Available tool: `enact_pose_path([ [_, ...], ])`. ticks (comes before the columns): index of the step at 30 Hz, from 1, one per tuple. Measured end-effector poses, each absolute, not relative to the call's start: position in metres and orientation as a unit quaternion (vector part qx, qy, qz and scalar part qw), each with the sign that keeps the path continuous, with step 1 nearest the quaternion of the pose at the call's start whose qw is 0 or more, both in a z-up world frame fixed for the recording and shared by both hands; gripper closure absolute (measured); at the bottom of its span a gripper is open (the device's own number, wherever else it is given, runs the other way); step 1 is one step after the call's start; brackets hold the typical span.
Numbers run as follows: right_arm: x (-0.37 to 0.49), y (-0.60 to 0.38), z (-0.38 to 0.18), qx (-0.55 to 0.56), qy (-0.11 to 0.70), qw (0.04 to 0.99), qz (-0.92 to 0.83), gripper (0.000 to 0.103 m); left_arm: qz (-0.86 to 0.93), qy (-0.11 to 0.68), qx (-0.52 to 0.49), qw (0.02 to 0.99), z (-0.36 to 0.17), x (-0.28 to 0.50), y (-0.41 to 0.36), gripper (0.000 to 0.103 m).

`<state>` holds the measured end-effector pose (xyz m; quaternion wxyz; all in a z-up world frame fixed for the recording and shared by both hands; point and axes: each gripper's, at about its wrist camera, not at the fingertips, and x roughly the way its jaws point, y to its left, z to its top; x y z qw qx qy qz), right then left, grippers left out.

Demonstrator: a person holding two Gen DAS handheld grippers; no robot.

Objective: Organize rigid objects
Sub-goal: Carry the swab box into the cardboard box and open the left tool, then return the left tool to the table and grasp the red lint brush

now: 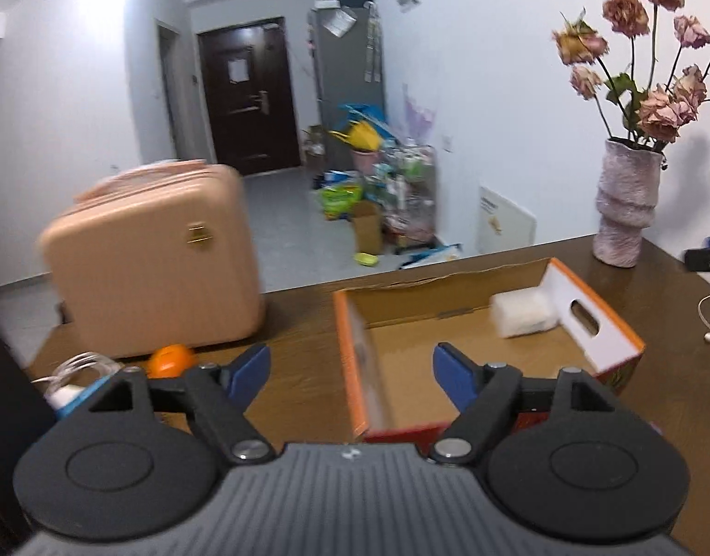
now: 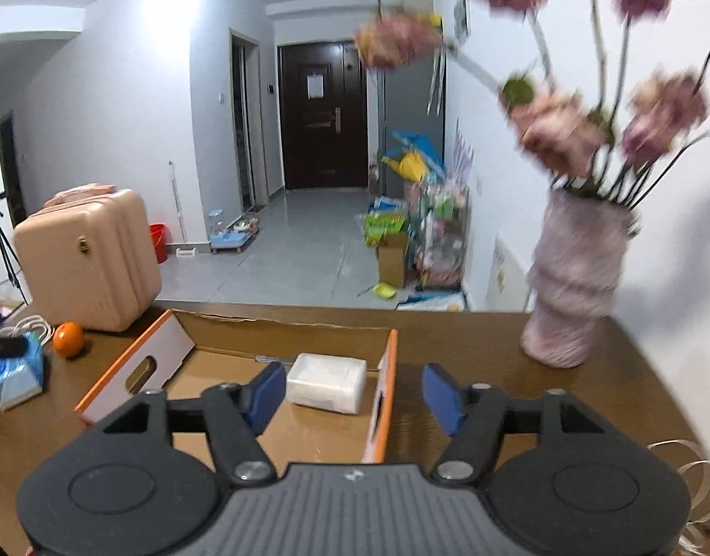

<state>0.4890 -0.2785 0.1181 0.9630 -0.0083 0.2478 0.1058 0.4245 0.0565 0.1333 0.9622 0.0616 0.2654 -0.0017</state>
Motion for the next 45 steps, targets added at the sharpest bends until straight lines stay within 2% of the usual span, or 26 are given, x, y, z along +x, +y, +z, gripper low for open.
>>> enact_pose_path([
  [2, 0.463, -0.279, 0.126, -0.008, 0.24, 0.965, 0.103, 0.027, 0.009, 0.262, 0.055, 0.963, 0.138, 0.401, 0.069, 0.019],
  [5, 0.427, -0.277, 0.133, -0.002, 0.233, 0.967, 0.107, 0.027, 0.023, 0.255, 0.041, 0.966, 0.14, 0.369, 0.081, 0.017],
  [9, 0.376, -0.271, 0.137, 0.013, 0.206, 0.971, 0.119, 0.025, 0.032, 0.23, 0.035, 0.972, 0.13, 0.318, 0.085, 0.007],
  [11, 0.344, -0.267, 0.134, 0.008, 0.179, 0.976, 0.126, 0.025, 0.041, 0.225, 0.038, 0.973, 0.117, 0.295, 0.082, 0.007],
  [16, 0.27, -0.251, 0.114, -0.009, 0.124, 0.985, 0.123, 0.025, 0.052, 0.198, 0.032, 0.978, 0.086, 0.228, 0.078, 0.006],
  [19, 0.228, -0.245, 0.095, -0.004, 0.107, 0.985, 0.133, 0.02, 0.046, 0.177, 0.018, 0.983, 0.071, 0.185, 0.073, 0.002],
  [27, 0.145, -0.232, 0.029, 0.011, 0.126, 0.981, 0.148, 0.014, 0.042, 0.156, 0.036, 0.986, 0.023, 0.096, 0.053, 0.0],
  [31, 0.129, -0.224, 0.003, 0.013, 0.158, 0.974, 0.164, 0.013, 0.013, 0.182, 0.02, 0.983, 0.012, 0.092, 0.051, 0.0],
  [37, 0.147, -0.218, -0.016, 0.009, 0.206, 0.966, 0.158, 0.015, 0.005, 0.204, 0.009, 0.979, 0.009, 0.12, 0.049, 0.0],
  [41, 0.168, -0.221, -0.019, 0.02, 0.226, 0.96, 0.163, 0.025, -0.004, 0.225, 0.016, 0.974, 0.001, 0.151, 0.043, 0.0],
  [43, 0.185, -0.223, -0.02, 0.024, 0.235, 0.959, 0.154, 0.025, -0.007, 0.235, 0.012, 0.972, -0.002, 0.17, 0.044, 0.001],
  [45, 0.206, -0.227, -0.02, 0.027, 0.243, 0.959, 0.142, 0.025, -0.008, 0.257, 0.002, 0.966, -0.004, 0.195, 0.046, 0.008],
])
